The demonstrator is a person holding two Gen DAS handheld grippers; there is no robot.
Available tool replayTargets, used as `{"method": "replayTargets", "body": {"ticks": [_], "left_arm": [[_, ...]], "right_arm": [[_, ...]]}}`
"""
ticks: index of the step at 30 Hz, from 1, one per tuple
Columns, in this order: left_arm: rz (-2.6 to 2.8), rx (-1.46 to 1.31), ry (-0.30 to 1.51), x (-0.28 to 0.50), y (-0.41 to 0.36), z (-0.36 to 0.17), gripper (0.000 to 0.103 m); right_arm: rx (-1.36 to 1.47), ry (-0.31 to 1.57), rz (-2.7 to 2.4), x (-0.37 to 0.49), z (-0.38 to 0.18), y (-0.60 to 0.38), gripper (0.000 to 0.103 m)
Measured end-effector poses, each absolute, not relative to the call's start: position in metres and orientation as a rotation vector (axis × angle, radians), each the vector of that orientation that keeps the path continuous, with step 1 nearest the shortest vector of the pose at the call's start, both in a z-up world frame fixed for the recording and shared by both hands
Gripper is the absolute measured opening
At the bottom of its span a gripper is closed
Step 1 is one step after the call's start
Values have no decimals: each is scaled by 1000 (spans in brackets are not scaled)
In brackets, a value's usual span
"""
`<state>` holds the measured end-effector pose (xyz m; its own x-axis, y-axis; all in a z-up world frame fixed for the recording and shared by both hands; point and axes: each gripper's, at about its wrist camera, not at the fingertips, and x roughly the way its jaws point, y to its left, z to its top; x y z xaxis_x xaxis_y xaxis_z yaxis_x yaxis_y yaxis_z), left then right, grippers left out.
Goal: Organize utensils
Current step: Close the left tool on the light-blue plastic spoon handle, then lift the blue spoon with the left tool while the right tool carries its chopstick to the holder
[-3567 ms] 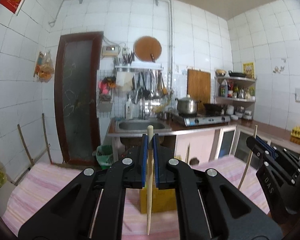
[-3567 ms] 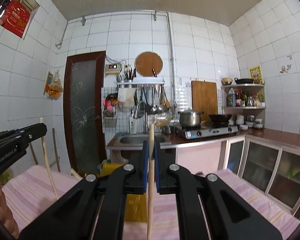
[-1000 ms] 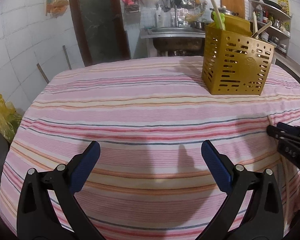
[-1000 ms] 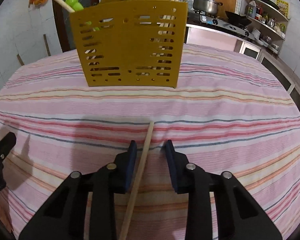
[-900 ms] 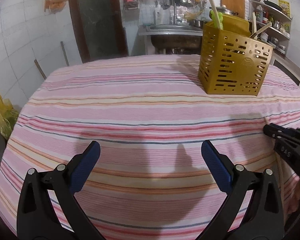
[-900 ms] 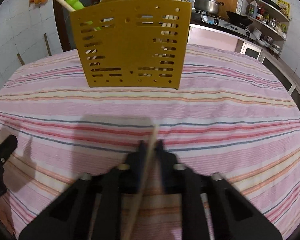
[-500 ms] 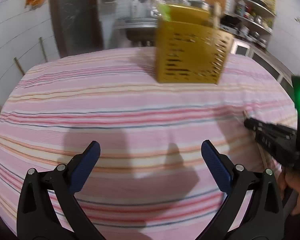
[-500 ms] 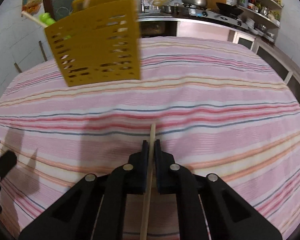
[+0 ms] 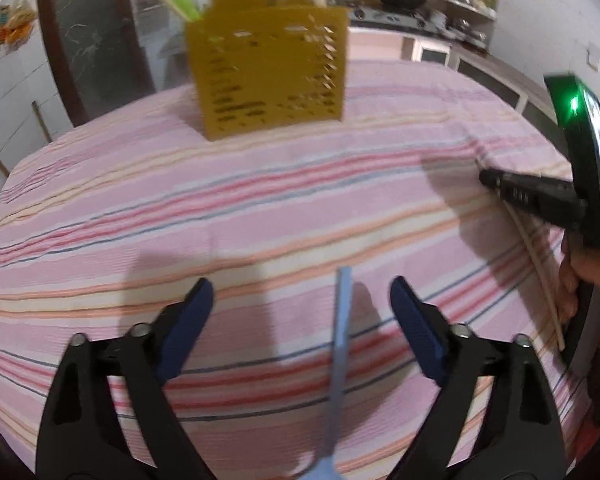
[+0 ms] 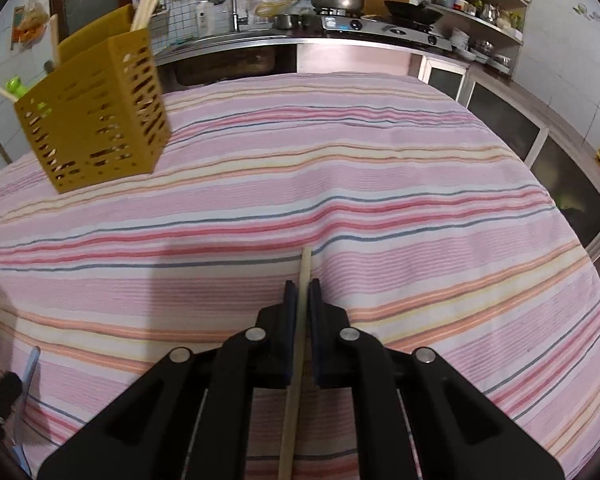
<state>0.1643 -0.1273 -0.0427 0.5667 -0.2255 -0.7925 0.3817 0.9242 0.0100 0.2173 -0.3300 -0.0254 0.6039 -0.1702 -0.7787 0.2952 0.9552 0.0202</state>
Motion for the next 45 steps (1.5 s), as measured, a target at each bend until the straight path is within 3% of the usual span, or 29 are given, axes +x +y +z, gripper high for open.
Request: {"method": "replayTargets", "body": {"ticks": [2,6,8,14,25,45], "left_arm": [[-359,188,941,166,-132,-49,65],[-351,184,965,171,-133,-56,51],[-351,180,975,175,-134,-56,36],[-336,159,1021,198,-138,-56,6],[-309,27,1001,223,-118,-43,6],[-194,-32,600,185,-43,45,6]], "right_arm": [[164,881,-268,219,-25,-333,7],[142,883,-274,223,-25,-332,7],[153,884,-271,221,-25,-334,7],[170,894,-263,219,-25,-337,7],[253,876,-228,217,-16,-347,6],[206,403,-116,177,84,-272,6]]}}
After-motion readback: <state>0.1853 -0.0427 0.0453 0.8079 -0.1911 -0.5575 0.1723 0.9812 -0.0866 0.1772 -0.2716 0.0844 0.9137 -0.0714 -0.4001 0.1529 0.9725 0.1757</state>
